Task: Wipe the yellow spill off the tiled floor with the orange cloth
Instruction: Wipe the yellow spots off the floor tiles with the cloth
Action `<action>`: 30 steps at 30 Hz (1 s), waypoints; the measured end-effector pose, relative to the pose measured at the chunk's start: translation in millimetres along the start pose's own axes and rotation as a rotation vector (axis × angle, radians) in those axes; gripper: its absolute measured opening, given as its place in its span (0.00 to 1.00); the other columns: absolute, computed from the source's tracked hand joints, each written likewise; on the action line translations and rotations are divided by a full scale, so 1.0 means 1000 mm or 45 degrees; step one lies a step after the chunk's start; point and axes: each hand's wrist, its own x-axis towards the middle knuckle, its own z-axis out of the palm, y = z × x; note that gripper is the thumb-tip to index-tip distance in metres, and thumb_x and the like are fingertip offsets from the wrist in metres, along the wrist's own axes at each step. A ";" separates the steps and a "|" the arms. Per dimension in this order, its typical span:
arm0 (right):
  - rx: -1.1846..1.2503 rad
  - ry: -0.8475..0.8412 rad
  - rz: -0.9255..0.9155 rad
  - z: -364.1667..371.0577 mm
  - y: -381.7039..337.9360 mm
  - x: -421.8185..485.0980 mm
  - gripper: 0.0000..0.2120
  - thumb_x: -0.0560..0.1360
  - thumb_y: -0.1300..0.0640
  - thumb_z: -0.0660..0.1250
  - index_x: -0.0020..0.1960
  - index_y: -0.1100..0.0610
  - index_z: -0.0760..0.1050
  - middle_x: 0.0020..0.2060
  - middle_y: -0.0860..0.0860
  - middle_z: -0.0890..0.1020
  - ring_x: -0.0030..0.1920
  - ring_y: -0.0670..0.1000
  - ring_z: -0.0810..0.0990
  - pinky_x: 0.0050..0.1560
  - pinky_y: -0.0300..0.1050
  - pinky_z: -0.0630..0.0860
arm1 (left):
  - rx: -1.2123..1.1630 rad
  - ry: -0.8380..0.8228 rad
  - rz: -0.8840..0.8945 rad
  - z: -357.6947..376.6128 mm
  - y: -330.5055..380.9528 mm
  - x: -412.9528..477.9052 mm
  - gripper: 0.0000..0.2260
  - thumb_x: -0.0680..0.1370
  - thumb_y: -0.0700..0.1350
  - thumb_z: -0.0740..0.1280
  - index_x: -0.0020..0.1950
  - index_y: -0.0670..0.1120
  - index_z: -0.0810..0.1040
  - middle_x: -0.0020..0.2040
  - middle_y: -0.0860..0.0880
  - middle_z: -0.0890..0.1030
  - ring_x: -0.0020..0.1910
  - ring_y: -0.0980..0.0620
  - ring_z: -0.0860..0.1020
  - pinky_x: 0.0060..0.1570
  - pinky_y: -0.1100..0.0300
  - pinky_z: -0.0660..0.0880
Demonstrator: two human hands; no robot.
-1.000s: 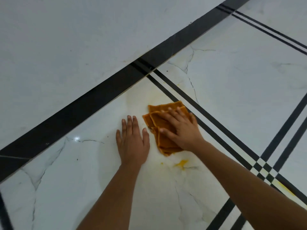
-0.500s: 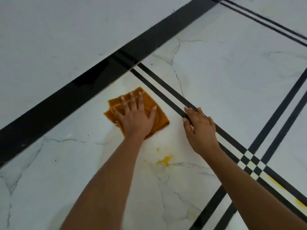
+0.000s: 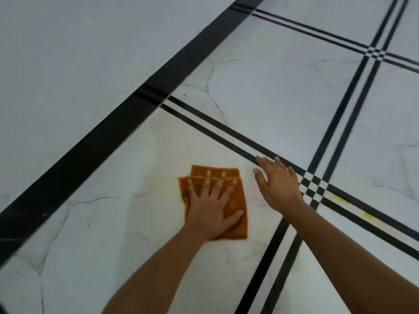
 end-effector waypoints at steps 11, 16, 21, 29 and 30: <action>-0.056 0.094 0.186 -0.016 0.087 -0.051 0.22 0.81 0.47 0.49 0.74 0.52 0.59 0.74 0.52 0.63 0.75 0.54 0.56 0.73 0.53 0.52 | -0.017 0.045 0.038 0.001 0.054 0.018 0.35 0.72 0.72 0.41 0.75 0.59 0.38 0.77 0.48 0.40 0.74 0.38 0.39 0.67 0.31 0.41; 0.010 0.154 0.328 -0.022 0.143 -0.079 0.22 0.81 0.48 0.50 0.74 0.52 0.58 0.74 0.53 0.62 0.75 0.54 0.56 0.73 0.53 0.53 | -0.133 0.091 -0.267 -0.008 0.102 0.055 0.36 0.73 0.71 0.43 0.76 0.56 0.40 0.78 0.46 0.43 0.74 0.36 0.40 0.67 0.30 0.42; 0.065 0.192 0.417 -0.033 0.193 -0.102 0.23 0.81 0.48 0.49 0.74 0.52 0.58 0.74 0.52 0.61 0.75 0.54 0.55 0.73 0.53 0.53 | 0.015 0.040 0.399 -0.003 0.168 0.060 0.34 0.73 0.71 0.45 0.74 0.60 0.38 0.78 0.50 0.42 0.74 0.40 0.38 0.68 0.32 0.41; 0.054 0.238 0.504 -0.044 0.260 -0.141 0.23 0.81 0.47 0.49 0.74 0.52 0.59 0.74 0.53 0.63 0.74 0.55 0.58 0.72 0.53 0.55 | 0.045 0.063 0.553 0.004 0.251 0.064 0.33 0.74 0.70 0.44 0.75 0.59 0.40 0.78 0.49 0.46 0.75 0.39 0.41 0.67 0.31 0.43; 0.049 0.233 0.509 -0.044 0.266 -0.145 0.23 0.81 0.47 0.49 0.74 0.53 0.59 0.73 0.53 0.63 0.74 0.55 0.58 0.72 0.53 0.55 | 0.044 0.067 0.558 0.000 0.253 0.076 0.33 0.74 0.70 0.44 0.75 0.59 0.40 0.78 0.50 0.46 0.75 0.40 0.41 0.67 0.30 0.42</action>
